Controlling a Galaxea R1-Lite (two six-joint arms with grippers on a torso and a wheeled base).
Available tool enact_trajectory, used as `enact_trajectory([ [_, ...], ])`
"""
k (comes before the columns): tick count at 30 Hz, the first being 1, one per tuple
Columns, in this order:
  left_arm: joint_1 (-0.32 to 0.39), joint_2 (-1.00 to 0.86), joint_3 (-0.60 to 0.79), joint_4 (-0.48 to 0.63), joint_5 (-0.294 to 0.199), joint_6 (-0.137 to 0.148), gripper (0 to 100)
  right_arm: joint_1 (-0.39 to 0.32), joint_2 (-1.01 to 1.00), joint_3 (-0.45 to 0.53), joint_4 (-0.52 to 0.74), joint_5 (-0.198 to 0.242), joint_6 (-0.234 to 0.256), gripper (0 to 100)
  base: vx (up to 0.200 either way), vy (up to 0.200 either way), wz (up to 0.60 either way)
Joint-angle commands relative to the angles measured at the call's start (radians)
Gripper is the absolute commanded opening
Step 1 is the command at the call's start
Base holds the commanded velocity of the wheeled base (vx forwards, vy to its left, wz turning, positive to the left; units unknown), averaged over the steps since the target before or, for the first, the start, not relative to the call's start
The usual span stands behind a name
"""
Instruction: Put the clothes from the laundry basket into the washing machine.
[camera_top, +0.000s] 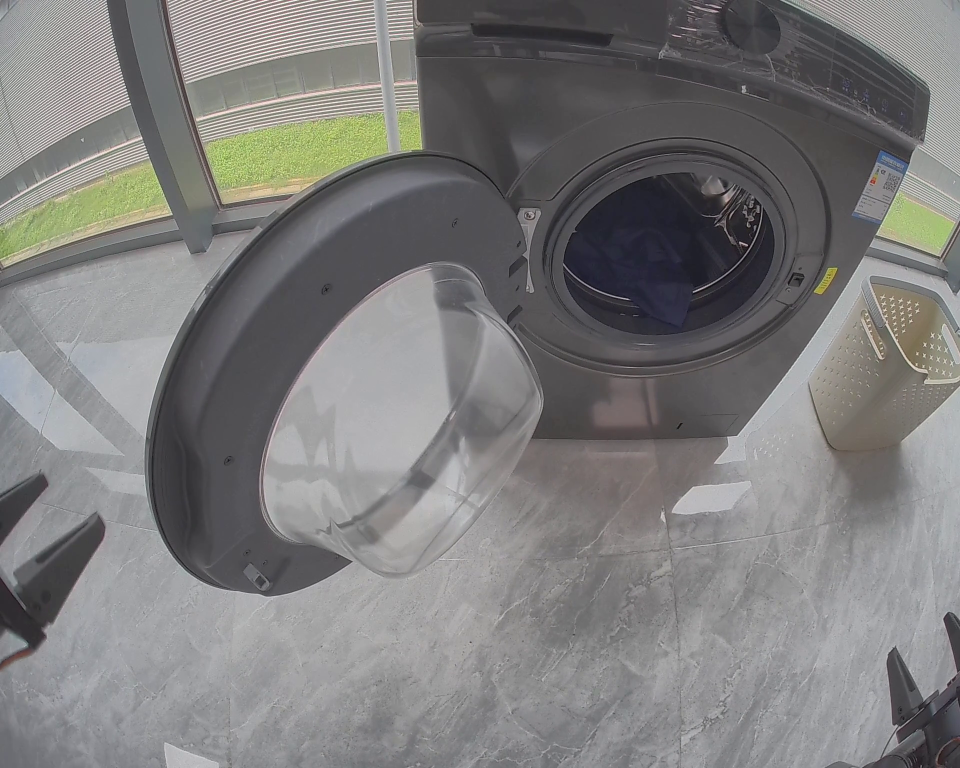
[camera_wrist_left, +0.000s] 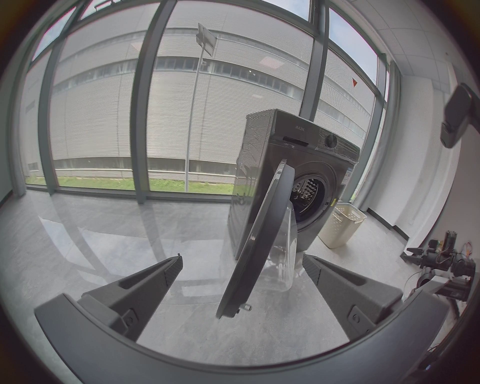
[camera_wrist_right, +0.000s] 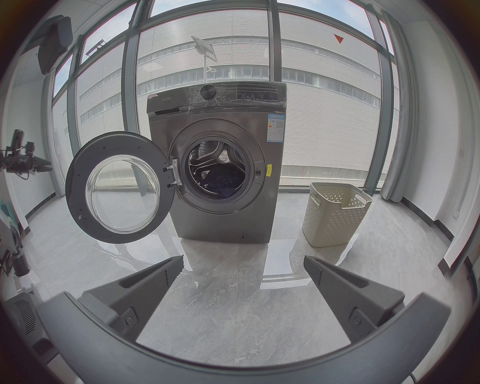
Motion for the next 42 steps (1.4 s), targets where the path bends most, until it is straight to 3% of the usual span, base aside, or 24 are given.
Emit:
enact_trajectory([
  [1, -0.054, 0.269, -0.094, -0.089, -0.053, -0.007, 100, 0.000, -0.013, 0.018, 0.000, 0.000, -0.002, 100, 0.000, 0.000, 0.00],
  [6, -0.149, 0.349, -0.128, -0.144, -0.045, -0.008, 100, 0.000, -0.013, 0.016, 0.001, 0.001, -0.002, 100, 0.000, 0.000, 0.00],
  [11, -0.189, 0.407, -0.140, -0.152, -0.050, -0.007, 100, 0.000, -0.013, 0.016, 0.001, 0.001, -0.002, 100, 0.000, 0.000, 0.00],
  [14, -0.287, 0.415, -0.137, -0.182, -0.050, -0.023, 100, 0.000, -0.013, 0.016, 0.001, 0.003, -0.002, 100, 0.000, 0.000, 0.00],
  [18, -0.415, 0.405, -0.136, -0.193, -0.048, -0.111, 100, 0.000, -0.013, 0.016, 0.001, 0.001, -0.002, 100, 0.000, 0.000, 0.00],
  [19, -0.458, 0.396, -0.136, -0.195, -0.048, -0.145, 100, 0.000, -0.015, 0.016, 0.001, 0.001, -0.002, 100, 0.000, 0.000, 0.00],
  [22, -0.478, 0.387, -0.136, -0.198, -0.048, -0.169, 100, 0.000, -0.015, 0.016, 0.001, 0.001, -0.002, 100, 0.000, 0.000, 0.00],
  [23, -0.488, 0.369, -0.133, -0.204, -0.052, -0.203, 100, 0.000, -0.015, 0.016, 0.001, 0.003, -0.002, 100, 0.000, 0.000, 0.00],
  [25, -0.488, 0.352, -0.131, -0.204, -0.048, -0.214, 100, 0.000, -0.013, 0.016, 0.001, 0.003, -0.002, 100, 0.000, 0.000, 0.00],
  [29, -0.447, 0.353, -0.133, -0.204, -0.021, -0.211, 100, 0.000, -0.013, 0.016, 0.001, 0.001, -0.002, 100, 0.000, 0.000, 0.00],
  [33, -0.312, 0.366, -0.131, -0.207, 0.013, -0.191, 100, 0.000, -0.013, 0.016, 0.001, 0.001, -0.002, 100, 0.000, 0.000, 0.00],
  [35, -0.312, 0.366, -0.131, -0.207, 0.013, -0.191, 100, 0.000, -0.013, 0.016, 0.001, 0.001, -0.002, 100, 0.000, 0.000, 0.00],
  [36, -0.266, 0.376, -0.130, -0.205, 0.013, -0.148, 100, 0.000, -0.013, 0.016, 0.001, 0.001, -0.002, 100, 0.000, 0.000, 0.00],
  [42, -0.281, 0.436, -0.122, -0.207, 0.014, -0.111, 100, 0.000, -0.013, 0.016, 0.001, 0.003, -0.002, 100, 0.000, 0.000, 0.00],
])
